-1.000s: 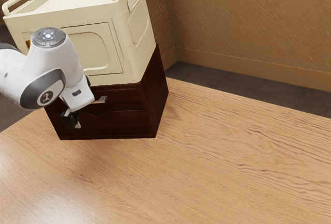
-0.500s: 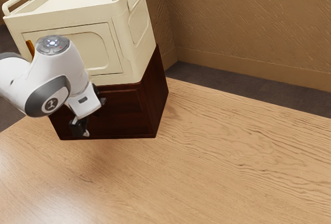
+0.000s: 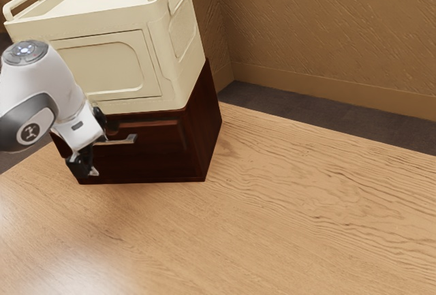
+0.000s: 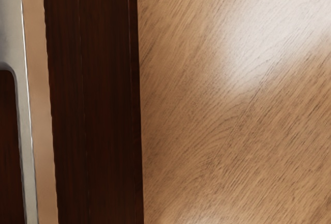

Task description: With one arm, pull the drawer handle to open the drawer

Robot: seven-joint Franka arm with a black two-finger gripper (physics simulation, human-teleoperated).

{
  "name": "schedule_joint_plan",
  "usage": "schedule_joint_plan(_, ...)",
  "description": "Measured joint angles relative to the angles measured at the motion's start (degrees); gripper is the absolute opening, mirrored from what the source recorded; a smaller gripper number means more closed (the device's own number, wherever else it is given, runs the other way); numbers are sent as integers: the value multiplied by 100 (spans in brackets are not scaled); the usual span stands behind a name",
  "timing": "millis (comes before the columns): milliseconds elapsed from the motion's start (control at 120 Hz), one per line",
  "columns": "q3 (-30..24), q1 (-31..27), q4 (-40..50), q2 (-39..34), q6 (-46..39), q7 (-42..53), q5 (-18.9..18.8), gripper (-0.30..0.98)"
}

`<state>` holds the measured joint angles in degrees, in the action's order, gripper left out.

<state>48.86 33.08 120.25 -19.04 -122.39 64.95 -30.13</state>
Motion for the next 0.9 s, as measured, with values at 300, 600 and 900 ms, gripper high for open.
schedule_joint_plan(300,-295,26,443,-835,342,22,6,61)
schedule_joint_plan(600,-1217,-688,1141,-1552,665,39,4,64)
schedule_joint_plan(900,-2043,-1439,1314,-1986,806,46,10,65)
